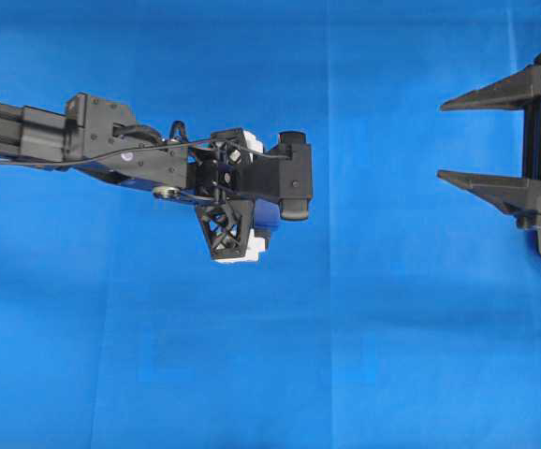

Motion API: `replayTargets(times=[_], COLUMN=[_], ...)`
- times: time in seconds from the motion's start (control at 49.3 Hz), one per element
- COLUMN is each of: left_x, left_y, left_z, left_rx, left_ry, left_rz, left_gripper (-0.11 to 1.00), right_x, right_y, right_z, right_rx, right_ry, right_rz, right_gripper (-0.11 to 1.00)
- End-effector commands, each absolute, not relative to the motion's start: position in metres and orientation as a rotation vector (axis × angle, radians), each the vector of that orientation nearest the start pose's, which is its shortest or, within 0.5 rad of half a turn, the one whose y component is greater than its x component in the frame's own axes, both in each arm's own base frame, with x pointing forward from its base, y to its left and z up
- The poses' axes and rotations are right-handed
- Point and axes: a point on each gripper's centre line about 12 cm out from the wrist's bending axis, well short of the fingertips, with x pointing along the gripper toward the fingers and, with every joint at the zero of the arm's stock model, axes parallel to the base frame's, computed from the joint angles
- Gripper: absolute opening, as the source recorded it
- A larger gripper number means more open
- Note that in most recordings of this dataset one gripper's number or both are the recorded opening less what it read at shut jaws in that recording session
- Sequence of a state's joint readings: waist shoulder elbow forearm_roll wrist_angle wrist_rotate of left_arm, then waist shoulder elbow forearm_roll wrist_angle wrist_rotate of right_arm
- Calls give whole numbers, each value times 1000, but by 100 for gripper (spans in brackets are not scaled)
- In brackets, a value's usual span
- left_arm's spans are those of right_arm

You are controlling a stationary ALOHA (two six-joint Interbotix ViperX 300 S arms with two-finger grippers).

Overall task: Handover the blue block to the right arm after grasping it with the left arm, then place it in the designated position.
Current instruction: 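Close the left gripper on the blue cube and lift it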

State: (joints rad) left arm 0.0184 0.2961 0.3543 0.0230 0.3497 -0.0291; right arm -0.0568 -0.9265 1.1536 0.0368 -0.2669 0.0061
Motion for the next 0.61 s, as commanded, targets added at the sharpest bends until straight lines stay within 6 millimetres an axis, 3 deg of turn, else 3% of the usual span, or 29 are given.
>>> replayTargets(times=[0.0, 0.446, 0.527, 0.588], left_x=[451, 452, 451, 451], left_y=[11, 7, 4, 4], left_z=[120, 117, 117, 116], left_rx=[-9, 1, 2, 3], left_ry=[977, 969, 974, 976], left_rz=[29, 17, 14, 12], left_gripper=[91, 89, 81, 67], right_x=[209, 209, 210, 210], right_y=[-14, -14, -14, -14], right_z=[300, 298, 298, 298], right_rx=[46, 46, 46, 46], right_ry=[-64, -57, -55, -57], right_rz=[-68, -68, -68, -68], right_gripper=[96, 96, 96, 96])
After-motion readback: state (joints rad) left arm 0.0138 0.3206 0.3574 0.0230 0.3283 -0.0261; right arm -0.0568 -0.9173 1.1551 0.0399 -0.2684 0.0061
